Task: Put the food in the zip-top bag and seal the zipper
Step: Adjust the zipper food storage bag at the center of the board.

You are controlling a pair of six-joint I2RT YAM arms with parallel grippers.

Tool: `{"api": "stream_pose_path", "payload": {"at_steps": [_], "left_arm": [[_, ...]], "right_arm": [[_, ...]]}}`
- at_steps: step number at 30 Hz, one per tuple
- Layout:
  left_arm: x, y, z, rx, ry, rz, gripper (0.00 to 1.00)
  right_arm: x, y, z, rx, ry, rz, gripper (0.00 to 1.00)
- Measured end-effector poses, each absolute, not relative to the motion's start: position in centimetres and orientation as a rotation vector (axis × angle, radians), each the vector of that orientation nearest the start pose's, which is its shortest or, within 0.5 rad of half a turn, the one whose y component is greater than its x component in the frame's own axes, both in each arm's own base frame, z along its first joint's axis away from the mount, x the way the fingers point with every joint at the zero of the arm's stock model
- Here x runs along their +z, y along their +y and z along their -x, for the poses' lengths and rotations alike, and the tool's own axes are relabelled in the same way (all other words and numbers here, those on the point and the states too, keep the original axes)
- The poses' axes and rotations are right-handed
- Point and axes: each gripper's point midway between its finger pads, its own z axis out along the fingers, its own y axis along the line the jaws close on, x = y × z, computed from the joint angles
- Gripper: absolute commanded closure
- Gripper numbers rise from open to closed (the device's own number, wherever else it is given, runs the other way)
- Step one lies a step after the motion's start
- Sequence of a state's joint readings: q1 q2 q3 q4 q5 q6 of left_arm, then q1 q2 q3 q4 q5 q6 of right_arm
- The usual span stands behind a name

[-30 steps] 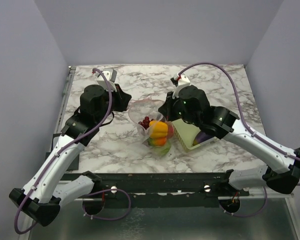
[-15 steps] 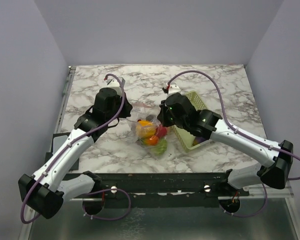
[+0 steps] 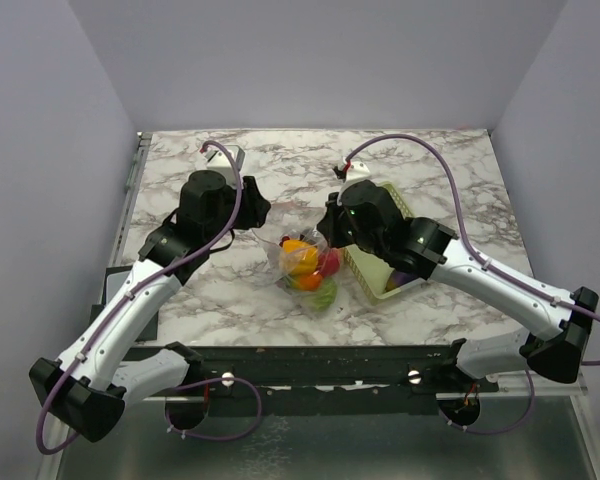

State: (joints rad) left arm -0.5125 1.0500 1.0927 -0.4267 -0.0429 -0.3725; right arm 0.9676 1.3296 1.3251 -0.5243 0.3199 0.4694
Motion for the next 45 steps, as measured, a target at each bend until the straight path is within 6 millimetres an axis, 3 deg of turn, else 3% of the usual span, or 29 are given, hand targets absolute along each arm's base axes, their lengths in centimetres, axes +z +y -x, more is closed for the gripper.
{"api": "stream_pose_path", "payload": {"at_steps": [8, 16, 20, 25, 31, 34, 40, 45], "left_arm": [[29.0, -17.3, -30.0, -0.5, 1.999, -0.133, 0.49], [26.2, -17.2, -30.1, -0.446, 2.097, -0.162, 0.54], [24.8, -17.3, -30.2, -0.424, 2.146, -0.175, 0.66], [23.3, -17.4, -30.2, -0.413, 2.194, -0.193, 1.0], [22.6, -17.8, -30.2, -0.422, 2.219, -0.212, 1.0], [23.9, -17.8, -30.3, -0.426, 2.2, -0.211, 1.0], [30.0, -17.9, -31.1, -0.442, 2.08, -0.205, 1.0], [35.0, -16.7, -31.7, -0.394, 1.972, -0.168, 1.0]], "right_arm": [[27.5, 30.4, -25.5, 0.547, 2.083, 0.327, 0.99], [28.1, 30.2, -25.3, 0.558, 2.07, 0.321, 1.0], [28.2, 30.1, -25.3, 0.559, 2.068, 0.32, 0.99], [28.0, 30.1, -25.2, 0.556, 2.073, 0.323, 0.99], [27.9, 30.1, -25.2, 0.556, 2.073, 0.323, 0.99], [28.5, 30.2, -25.3, 0.563, 2.063, 0.321, 0.99], [32.2, 31.3, -26.2, 0.601, 1.991, 0.317, 0.99], [33.8, 32.8, -27.0, 0.625, 1.966, 0.323, 0.99]]}}
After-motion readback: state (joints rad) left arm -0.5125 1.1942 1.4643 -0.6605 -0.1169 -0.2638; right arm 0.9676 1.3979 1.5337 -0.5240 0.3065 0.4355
